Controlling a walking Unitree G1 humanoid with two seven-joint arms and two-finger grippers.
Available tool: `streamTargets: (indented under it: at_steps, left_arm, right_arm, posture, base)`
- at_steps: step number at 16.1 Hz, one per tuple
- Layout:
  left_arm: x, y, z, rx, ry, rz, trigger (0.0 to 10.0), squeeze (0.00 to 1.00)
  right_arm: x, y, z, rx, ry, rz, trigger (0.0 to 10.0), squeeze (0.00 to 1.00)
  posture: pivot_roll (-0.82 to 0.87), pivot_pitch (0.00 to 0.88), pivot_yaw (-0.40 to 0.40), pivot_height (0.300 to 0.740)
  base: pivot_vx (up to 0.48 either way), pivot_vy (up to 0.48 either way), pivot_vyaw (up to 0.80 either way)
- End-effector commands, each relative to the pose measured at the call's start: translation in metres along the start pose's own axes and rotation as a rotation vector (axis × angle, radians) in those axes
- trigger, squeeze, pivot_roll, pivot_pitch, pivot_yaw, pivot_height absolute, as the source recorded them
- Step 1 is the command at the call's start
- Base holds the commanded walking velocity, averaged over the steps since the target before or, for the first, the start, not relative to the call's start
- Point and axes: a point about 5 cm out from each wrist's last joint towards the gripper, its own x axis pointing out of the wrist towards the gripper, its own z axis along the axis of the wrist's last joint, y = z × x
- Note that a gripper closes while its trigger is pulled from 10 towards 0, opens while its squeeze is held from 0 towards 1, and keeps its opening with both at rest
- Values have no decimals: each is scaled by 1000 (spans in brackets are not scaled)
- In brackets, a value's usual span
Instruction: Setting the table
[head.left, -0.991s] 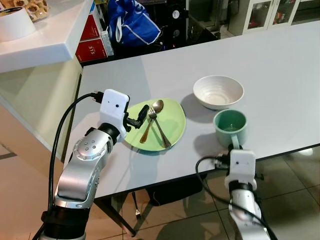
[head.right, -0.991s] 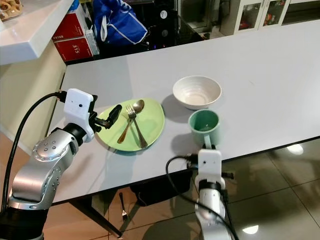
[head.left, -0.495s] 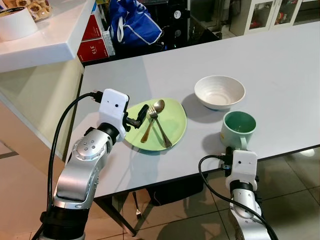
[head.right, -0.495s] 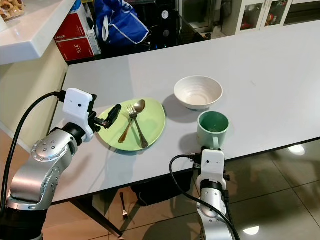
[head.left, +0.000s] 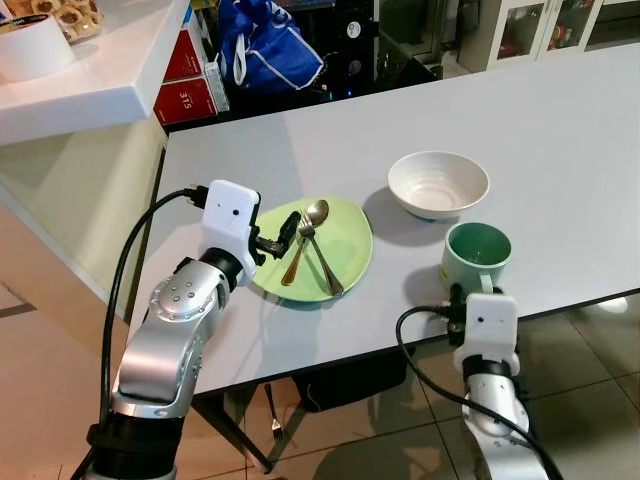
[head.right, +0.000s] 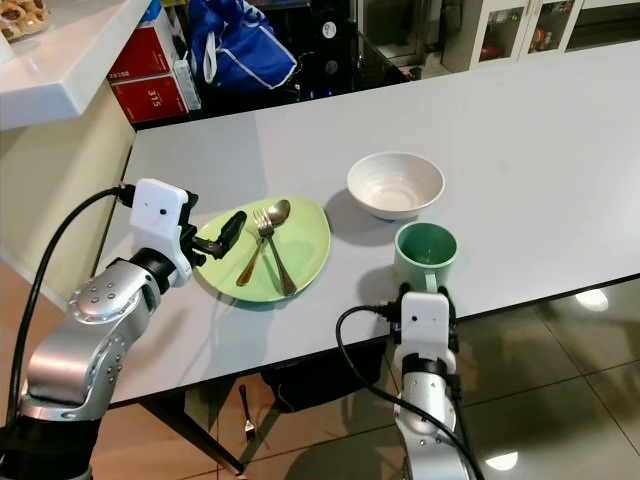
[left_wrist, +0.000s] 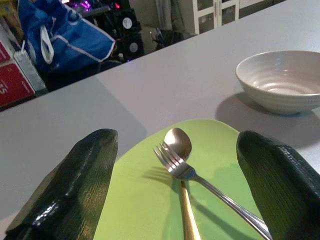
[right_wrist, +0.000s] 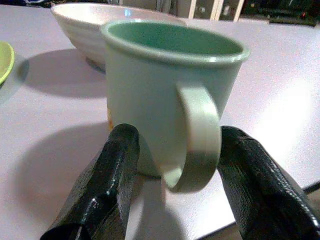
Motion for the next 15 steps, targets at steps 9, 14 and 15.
streamTargets:
  at_steps: [9,14,15]
  left_arm:
    - [7,-1,-3,-3,-7,7,10000,0]
    - [7,4,-18,-13,16,44,10000,0]
    - [2,12,-28,-6,42,70,10000,0]
  right_arm:
    - [-16,-4,32,-87,-120,99,10000,0]
    - [-19,-14,38,-72,-113,135,10000,0]
    - [-17,-15,36,-60,-105,135,10000,0]
  posture:
    - [60,0,92,740]
    - [49,0,77,740]
    - [50,0,73,740]
  base:
    - [0,0,0]
    - [0,0,0]
    - [0,0,0]
